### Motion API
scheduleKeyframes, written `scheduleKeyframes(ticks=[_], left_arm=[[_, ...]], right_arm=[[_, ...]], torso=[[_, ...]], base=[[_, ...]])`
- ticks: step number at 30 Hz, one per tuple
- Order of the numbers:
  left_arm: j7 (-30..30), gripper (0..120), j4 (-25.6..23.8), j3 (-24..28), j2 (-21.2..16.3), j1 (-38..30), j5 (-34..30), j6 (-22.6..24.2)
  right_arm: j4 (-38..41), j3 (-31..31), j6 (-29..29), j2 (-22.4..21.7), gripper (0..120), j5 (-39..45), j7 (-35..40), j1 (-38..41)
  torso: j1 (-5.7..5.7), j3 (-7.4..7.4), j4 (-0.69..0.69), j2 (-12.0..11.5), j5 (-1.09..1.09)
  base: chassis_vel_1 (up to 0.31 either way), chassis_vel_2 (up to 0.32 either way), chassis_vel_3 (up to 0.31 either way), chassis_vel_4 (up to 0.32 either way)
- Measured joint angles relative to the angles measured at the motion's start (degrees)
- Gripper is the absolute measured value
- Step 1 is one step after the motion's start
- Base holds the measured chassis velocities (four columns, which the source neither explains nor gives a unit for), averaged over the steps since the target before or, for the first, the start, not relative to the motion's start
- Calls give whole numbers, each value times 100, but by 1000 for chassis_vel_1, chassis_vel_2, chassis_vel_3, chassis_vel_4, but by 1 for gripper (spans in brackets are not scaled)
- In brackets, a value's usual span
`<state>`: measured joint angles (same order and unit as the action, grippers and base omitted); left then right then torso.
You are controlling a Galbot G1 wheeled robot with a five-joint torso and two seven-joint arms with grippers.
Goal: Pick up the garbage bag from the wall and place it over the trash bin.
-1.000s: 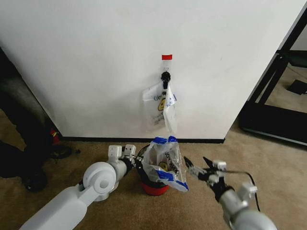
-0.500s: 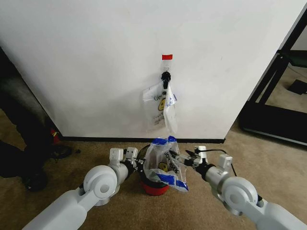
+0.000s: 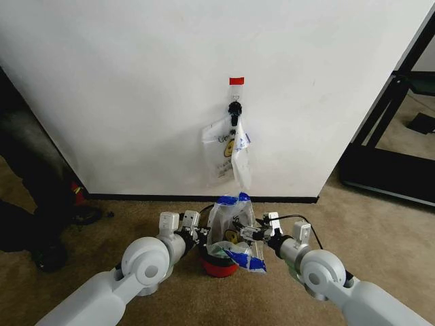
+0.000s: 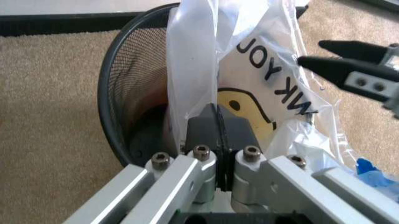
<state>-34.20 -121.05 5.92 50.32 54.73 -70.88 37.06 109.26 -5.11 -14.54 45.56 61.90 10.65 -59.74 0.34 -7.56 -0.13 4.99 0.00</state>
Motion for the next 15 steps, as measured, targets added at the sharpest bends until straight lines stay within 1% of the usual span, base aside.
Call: scheduleKeyframes(ticks=[9, 15], left_arm=[[12, 0, -47, 12, 0, 18, 13, 1], [17, 0, -79, 5, 1, 53, 32, 1]], right_arm=[[20, -166, -37, 44, 100, -107, -7, 116], [-261, -340, -38, 184, 100, -178, 56, 331]], torso=[[0, 0, 0, 0, -1], [0, 0, 1, 0, 0]], base=[[0, 0, 0, 0], [0, 0, 0, 0]])
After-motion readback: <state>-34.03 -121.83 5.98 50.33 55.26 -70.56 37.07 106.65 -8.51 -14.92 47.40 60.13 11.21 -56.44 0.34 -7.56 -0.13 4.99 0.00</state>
